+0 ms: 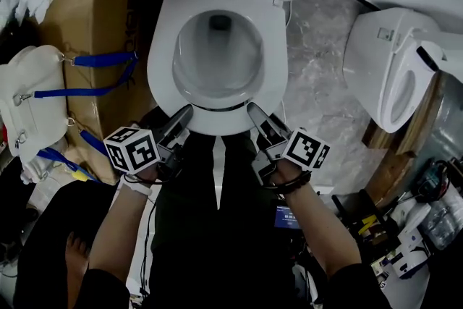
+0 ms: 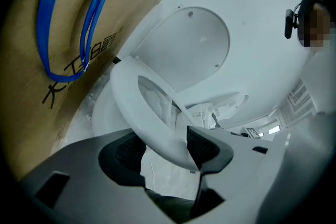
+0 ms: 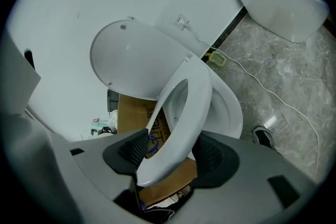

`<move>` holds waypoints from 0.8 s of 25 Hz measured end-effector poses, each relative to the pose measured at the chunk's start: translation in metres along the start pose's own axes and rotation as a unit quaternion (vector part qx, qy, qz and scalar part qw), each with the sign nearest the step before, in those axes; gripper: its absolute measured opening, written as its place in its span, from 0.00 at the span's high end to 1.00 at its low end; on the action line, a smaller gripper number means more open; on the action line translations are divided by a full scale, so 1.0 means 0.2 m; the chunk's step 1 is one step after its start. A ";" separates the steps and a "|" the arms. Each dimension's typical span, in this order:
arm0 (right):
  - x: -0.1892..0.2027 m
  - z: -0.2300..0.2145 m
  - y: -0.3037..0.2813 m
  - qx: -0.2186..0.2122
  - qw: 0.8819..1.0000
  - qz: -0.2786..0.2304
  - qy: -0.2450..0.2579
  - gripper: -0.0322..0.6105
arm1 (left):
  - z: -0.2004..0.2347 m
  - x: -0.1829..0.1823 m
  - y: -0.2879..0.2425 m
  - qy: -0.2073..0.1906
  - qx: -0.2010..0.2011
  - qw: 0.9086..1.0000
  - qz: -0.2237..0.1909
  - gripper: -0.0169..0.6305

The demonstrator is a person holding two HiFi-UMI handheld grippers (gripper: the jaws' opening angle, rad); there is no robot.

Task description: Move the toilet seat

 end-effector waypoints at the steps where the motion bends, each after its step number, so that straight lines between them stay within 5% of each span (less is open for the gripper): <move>1: -0.01 0.02 0.00 -0.003 1.000 -0.003 -0.003 0.52 | -0.01 0.00 0.02 -0.002 0.001 1.000 -0.004 0.60; 7: -0.05 0.09 0.04 0.005 1.000 -0.017 0.006 0.52 | -0.10 0.02 0.18 -0.024 0.001 1.000 -0.016 0.60; 14: -0.08 0.19 0.04 -0.017 0.999 -0.039 -0.023 0.52 | -0.20 0.00 0.32 -0.116 -0.040 0.992 -0.041 0.60; 20: -0.17 0.33 0.06 -0.032 0.997 -0.064 -0.023 0.52 | -0.33 -0.09 0.40 -0.241 -0.080 0.964 -0.083 0.60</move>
Point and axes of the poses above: the fingertips, and each gripper's own axes: y backward along the fingers, z to its left, x out of its underside, the point moved 5 cm from there along y, backward along the fingers, and after that the axes turned 13 degrees about -x, right-handed, at the moved point
